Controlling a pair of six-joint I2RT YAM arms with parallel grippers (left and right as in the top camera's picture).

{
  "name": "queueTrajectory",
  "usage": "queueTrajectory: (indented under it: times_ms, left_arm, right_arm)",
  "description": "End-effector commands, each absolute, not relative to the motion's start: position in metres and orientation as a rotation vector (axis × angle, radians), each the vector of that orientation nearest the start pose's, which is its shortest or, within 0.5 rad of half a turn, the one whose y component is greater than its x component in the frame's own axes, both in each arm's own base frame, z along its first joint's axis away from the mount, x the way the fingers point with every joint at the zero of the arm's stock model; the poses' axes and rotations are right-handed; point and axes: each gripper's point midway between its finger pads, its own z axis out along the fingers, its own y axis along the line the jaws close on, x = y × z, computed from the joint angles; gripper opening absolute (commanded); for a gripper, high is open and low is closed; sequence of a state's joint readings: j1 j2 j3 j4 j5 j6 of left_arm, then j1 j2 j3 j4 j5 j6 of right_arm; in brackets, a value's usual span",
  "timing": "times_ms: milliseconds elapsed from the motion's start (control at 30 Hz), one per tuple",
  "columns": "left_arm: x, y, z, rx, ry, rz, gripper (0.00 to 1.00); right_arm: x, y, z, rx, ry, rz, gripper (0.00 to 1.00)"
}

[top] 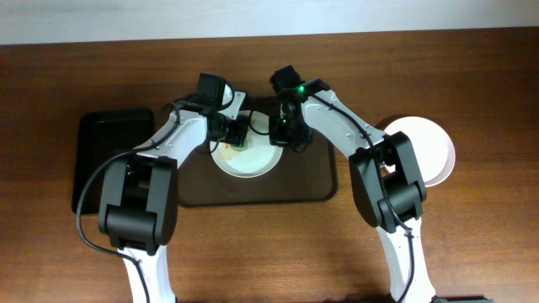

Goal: Clean dirty plates on tray and stack at the side
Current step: 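Scrub the last plate with the sponge while right gripper holds it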

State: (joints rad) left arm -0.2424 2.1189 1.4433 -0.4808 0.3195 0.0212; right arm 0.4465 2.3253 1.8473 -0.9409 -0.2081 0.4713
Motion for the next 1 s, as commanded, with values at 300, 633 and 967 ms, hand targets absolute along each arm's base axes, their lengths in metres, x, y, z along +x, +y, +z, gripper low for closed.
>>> queueTrajectory:
  times_ms: [300, 633, 967]
  left_arm:
    - [0.425, -0.143, -0.009, 0.61, 2.822, -0.308, 0.01]
    - [0.409, -0.119, -0.002, 0.716, 2.798, -0.607, 0.01]
    - [0.483, -0.151, 0.027, 0.75, 2.436, -0.521, 0.0]
  right_arm:
    - [0.407, 0.23, -0.023, 0.019, 3.117, 0.308, 0.04]
    - [0.407, 0.23, -0.023, 0.014, 3.116, 0.307, 0.04]
    - [0.408, 0.23, -0.023, 0.013, 3.113, 0.309, 0.04]
